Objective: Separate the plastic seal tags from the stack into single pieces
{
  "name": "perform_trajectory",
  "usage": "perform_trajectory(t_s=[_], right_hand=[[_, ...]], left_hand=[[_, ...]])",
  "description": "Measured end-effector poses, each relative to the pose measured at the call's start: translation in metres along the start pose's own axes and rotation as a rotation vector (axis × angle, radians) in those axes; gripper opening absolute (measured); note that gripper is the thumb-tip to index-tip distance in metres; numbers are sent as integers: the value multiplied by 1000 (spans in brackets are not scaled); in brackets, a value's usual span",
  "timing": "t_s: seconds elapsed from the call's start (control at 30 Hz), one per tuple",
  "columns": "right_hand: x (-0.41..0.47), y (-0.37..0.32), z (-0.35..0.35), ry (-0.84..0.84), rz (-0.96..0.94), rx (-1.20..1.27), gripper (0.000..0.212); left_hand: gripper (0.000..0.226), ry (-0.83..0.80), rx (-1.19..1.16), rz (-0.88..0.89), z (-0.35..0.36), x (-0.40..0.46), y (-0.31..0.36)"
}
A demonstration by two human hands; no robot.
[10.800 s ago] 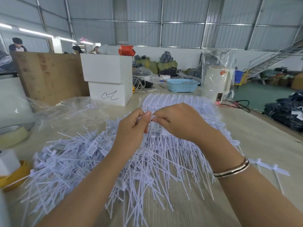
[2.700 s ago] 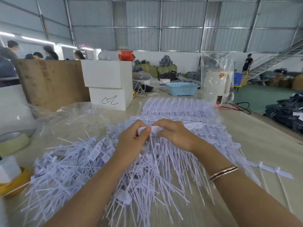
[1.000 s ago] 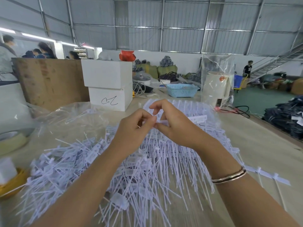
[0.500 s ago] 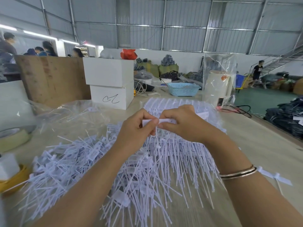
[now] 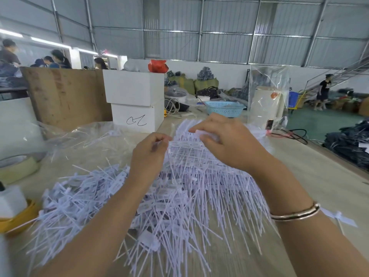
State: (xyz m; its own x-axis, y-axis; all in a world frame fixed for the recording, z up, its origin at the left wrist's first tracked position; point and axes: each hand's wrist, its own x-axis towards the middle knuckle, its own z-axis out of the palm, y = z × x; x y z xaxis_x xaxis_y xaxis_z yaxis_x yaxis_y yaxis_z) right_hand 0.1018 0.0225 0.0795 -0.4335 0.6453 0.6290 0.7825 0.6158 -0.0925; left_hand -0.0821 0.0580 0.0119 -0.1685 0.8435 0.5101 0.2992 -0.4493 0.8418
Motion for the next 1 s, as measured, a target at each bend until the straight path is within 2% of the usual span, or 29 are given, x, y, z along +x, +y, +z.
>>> perform_trajectory(t_s=[0.1,0.17,0.27,0.33,0.4,0.47,0.57,0.63,0.77,0.83,1.0], right_hand=[[-1,-3,6,-173,34,1,54],[-1,-5,12,-240,43,73,61],[0,-5,16,-245,21,167,63],[0,-7,16,-220,14,216,63],[-1,-10,13,-195,28,235,59],[-1,-8,8,-136,53,139,50],[0,-3,-2,-53,74,-164,16],[1,-3,-4,-39,101,-250,19],[1,-6,-1,0,111,-148,27],[1,-5,0,-1,111,-94,29],[-2,2,11,-162,197,188,21]], left_hand=[[20,-25,351,116,2,-3,-8],[21,-31,421,207,1,-6,-9],[17,-165,23,278,1,-15,4],[11,-235,-130,257,4,-19,12],[6,-199,-122,269,9,-21,15],[14,-153,-126,306,12,-20,16],[18,-127,-221,295,11,-17,20],[20,-108,-268,274,10,-15,23],[13,-200,-261,239,11,-11,36],[22,-240,-236,201,12,-11,40],[32,-301,-345,-53,12,-15,32]])
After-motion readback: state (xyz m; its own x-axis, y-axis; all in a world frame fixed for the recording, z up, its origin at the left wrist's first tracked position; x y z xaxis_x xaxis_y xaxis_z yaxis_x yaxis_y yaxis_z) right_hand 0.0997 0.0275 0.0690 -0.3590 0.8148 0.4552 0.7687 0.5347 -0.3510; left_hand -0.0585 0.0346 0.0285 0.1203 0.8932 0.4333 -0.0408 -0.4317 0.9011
